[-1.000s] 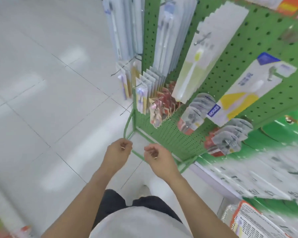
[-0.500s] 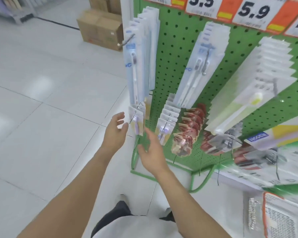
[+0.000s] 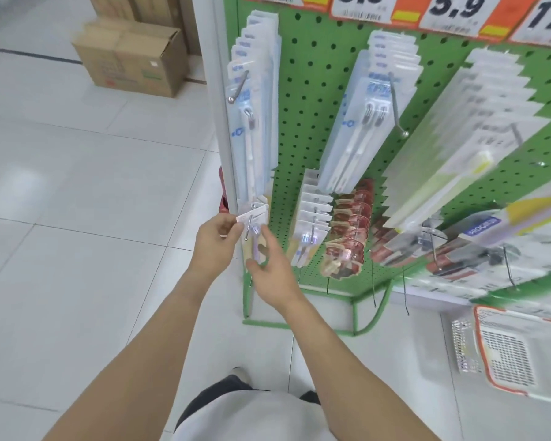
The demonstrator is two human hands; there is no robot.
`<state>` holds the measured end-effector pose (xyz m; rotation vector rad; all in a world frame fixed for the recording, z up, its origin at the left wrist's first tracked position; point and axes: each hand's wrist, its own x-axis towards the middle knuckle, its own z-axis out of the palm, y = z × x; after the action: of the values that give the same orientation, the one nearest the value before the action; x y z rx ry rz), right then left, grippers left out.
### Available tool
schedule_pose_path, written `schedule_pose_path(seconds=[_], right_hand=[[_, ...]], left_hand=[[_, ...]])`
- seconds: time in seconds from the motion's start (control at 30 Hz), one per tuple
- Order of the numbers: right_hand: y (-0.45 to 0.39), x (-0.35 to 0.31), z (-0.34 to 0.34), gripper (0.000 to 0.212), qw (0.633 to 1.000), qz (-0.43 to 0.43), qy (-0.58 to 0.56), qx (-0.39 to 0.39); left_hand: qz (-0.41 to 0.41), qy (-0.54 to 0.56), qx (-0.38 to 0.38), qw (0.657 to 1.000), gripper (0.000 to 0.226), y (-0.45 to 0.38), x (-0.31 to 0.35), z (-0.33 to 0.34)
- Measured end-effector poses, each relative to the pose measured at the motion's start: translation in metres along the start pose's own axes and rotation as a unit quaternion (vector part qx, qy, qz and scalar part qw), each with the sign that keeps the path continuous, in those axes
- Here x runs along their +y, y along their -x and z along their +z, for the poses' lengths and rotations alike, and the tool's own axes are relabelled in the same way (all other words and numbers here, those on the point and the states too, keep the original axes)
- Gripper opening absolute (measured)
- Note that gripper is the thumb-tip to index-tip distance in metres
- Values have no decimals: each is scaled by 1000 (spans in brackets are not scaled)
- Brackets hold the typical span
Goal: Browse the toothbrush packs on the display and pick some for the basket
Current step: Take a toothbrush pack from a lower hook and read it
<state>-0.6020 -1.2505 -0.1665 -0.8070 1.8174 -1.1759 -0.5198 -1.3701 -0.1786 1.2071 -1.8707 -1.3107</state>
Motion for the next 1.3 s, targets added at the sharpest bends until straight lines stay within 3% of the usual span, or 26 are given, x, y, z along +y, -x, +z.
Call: schedule_pose_path(seconds=[0.8,0.93,1.1,1.3], right_hand=[[54,21,-37,23,998,-51,-36,-28],[60,24,-48,17,997,-51,-55,6],[64,25,-73,13,995,-28,-98,-12],[76,34,-104,15,991,5,-128,-39]], left_hand=[[-71,82,115,987,13,100,36,-18],[-100,106,95,985,13,111,55,3],[-158,184,77,967,15,121,73,26],[-146,163,-35,975,16,137,84,36]])
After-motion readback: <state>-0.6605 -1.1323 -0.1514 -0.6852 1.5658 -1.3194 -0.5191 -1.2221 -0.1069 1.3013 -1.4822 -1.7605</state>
